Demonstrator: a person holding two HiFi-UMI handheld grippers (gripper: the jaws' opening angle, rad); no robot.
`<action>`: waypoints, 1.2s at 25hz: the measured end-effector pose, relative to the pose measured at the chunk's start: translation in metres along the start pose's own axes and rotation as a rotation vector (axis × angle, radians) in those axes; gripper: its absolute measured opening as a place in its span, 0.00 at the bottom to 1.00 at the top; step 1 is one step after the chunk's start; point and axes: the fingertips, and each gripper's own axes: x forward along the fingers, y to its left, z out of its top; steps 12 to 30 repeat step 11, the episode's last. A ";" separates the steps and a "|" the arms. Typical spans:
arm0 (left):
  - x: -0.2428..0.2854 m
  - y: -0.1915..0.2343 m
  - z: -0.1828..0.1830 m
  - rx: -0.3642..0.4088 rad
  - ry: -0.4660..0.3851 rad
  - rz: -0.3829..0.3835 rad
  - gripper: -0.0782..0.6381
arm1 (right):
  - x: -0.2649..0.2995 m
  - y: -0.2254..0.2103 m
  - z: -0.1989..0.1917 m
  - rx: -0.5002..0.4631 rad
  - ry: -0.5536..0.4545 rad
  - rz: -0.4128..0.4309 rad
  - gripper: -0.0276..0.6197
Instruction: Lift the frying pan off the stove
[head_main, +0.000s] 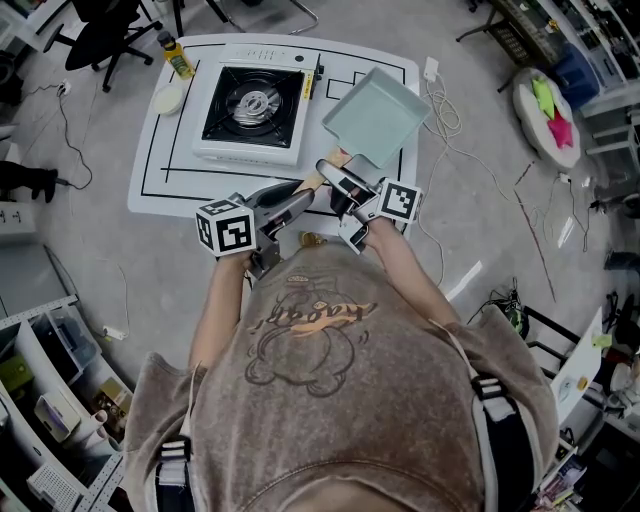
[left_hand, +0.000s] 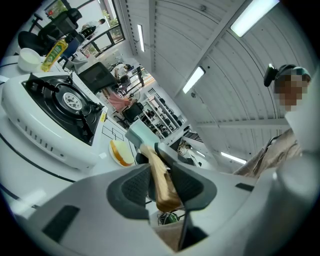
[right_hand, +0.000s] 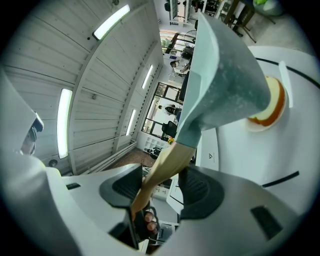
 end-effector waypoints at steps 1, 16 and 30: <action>0.000 0.000 0.000 -0.001 0.000 0.000 0.30 | 0.000 0.000 0.000 -0.004 0.002 0.001 0.40; -0.001 -0.001 -0.001 -0.002 0.001 0.002 0.30 | 0.000 0.003 -0.001 -0.009 0.008 0.001 0.40; -0.001 -0.001 -0.001 -0.002 0.001 0.002 0.30 | 0.000 0.003 -0.001 -0.009 0.008 0.001 0.40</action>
